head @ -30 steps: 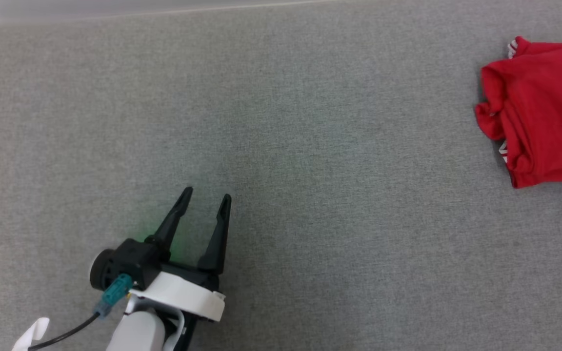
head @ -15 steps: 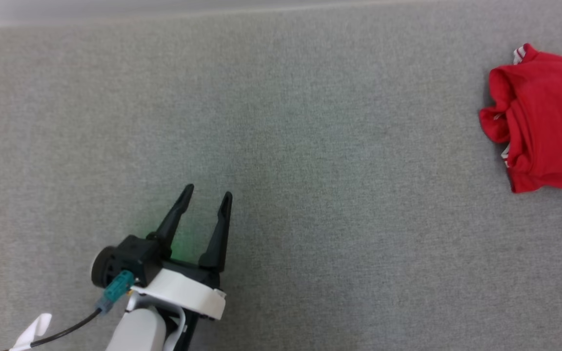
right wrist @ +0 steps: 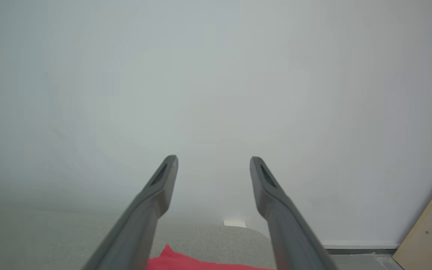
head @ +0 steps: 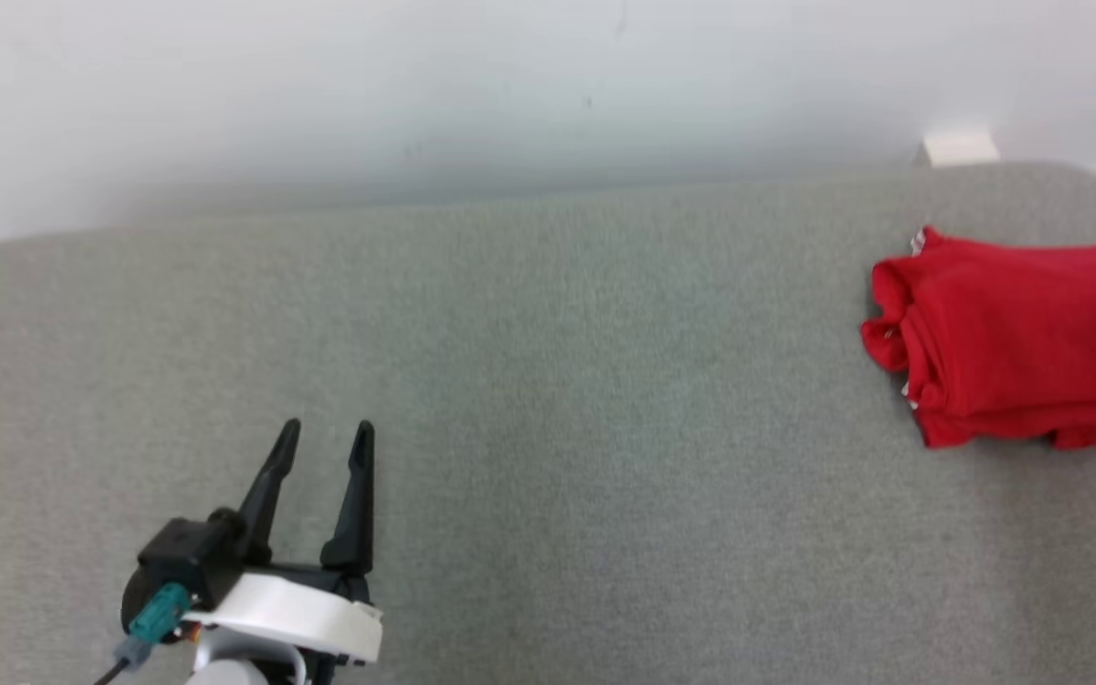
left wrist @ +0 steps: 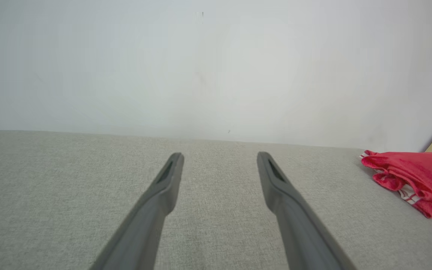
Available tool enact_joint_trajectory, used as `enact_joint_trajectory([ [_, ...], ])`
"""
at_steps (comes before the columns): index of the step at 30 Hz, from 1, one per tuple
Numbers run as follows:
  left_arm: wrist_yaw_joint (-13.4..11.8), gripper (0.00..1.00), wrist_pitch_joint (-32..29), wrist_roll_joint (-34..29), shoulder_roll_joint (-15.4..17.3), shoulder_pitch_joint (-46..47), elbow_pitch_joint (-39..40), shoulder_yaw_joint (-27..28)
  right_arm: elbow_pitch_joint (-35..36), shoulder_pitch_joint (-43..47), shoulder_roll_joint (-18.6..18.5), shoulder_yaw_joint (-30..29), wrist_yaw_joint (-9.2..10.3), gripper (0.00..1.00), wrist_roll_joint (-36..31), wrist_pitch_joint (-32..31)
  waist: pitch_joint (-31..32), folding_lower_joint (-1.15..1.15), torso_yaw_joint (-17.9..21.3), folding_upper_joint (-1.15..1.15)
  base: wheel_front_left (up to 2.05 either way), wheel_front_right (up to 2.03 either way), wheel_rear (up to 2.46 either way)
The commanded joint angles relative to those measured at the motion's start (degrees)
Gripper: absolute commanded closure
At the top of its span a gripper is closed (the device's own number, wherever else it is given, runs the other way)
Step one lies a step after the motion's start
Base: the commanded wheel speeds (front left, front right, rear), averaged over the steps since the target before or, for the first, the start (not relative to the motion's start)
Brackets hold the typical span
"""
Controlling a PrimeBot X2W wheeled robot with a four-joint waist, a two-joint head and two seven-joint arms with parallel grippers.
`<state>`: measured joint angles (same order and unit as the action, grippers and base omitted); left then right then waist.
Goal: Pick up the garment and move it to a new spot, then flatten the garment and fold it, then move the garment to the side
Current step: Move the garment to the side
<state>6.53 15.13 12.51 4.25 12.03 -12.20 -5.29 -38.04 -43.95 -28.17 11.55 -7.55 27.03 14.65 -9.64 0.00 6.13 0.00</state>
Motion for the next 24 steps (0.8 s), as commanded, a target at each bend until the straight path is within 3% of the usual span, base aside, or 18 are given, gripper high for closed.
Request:
enact_joint_trajectory([
  [1,0.21,0.0,-0.03,1.28,-0.22,-1.55,-0.35,0.32,3.36,4.39,0.36,0.48,0.14,0.0,1.47,0.13,6.31,0.0,-1.25,0.0,0.0,0.0,0.0],
  [6,-0.56,0.0,-0.03,2.49,-0.61,-3.25,-1.69,2.24,13.19,14.78,1.78,-0.34,0.14,0.0,3.21,0.36,10.74,0.0,-2.41,0.0,0.0,0.0,0.0],
  [12,-1.08,0.0,-0.03,2.97,-0.89,-4.85,-1.37,3.96,22.03,27.12,6.57,-2.2,0.14,0.0,2.29,0.5,12.54,0.0,-3.2,0.0,0.0,0.0,0.0],
  [24,-1.21,0.0,-0.03,-1.01,-1.19,-10.37,-3.03,5.95,30.46,42.54,17.68,-6.74,0.14,0.0,-2.75,0.51,14.06,0.0,-2.88,0.0,0.0,0.0,0.0],
])
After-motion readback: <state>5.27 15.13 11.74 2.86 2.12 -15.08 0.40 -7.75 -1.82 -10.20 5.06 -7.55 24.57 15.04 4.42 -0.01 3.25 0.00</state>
